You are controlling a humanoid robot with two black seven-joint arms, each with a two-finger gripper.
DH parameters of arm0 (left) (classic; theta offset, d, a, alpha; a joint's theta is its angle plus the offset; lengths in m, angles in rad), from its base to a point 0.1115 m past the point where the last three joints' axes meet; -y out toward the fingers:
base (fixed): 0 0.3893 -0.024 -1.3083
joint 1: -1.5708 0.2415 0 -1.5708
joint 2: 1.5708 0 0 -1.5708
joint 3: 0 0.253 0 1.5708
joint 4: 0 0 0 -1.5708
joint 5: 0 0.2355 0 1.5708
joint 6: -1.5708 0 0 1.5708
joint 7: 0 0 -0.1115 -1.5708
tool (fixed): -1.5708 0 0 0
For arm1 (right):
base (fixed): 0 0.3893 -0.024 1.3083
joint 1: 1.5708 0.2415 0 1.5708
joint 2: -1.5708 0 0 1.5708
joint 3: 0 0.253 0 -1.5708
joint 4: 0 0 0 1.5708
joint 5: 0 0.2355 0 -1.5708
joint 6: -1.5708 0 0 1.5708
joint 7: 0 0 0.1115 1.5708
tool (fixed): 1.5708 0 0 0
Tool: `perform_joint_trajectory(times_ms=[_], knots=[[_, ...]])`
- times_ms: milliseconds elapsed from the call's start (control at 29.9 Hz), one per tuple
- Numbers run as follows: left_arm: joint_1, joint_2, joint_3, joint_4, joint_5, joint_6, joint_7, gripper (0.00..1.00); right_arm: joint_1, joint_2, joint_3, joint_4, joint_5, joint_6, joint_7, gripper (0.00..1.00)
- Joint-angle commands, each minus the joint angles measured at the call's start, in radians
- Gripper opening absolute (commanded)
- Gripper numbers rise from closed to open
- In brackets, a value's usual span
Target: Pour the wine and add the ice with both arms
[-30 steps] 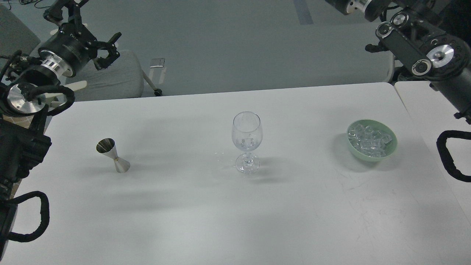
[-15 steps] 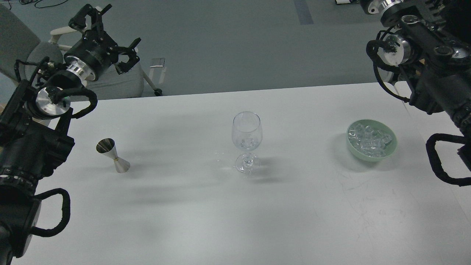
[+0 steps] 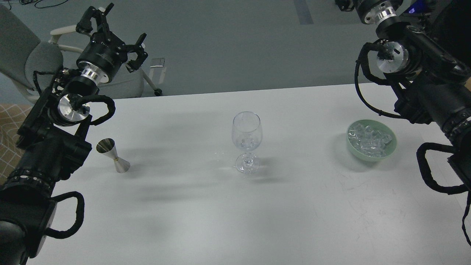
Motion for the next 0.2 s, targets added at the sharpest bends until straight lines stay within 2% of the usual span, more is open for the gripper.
perform_joint_trajectory(times_ms=[0,167], knots=[[0.001,-0.014,-0.003,0.005,-0.009,0.000,-0.008,0.98,-0.020,0.008,0.026,-0.002,0.004,0.014,0.006,1.00],[-0.001,-0.017,-0.006,0.008,-0.021,0.000,-0.009,0.98,-0.079,0.056,0.023,0.004,0.002,0.017,0.006,1.00]])
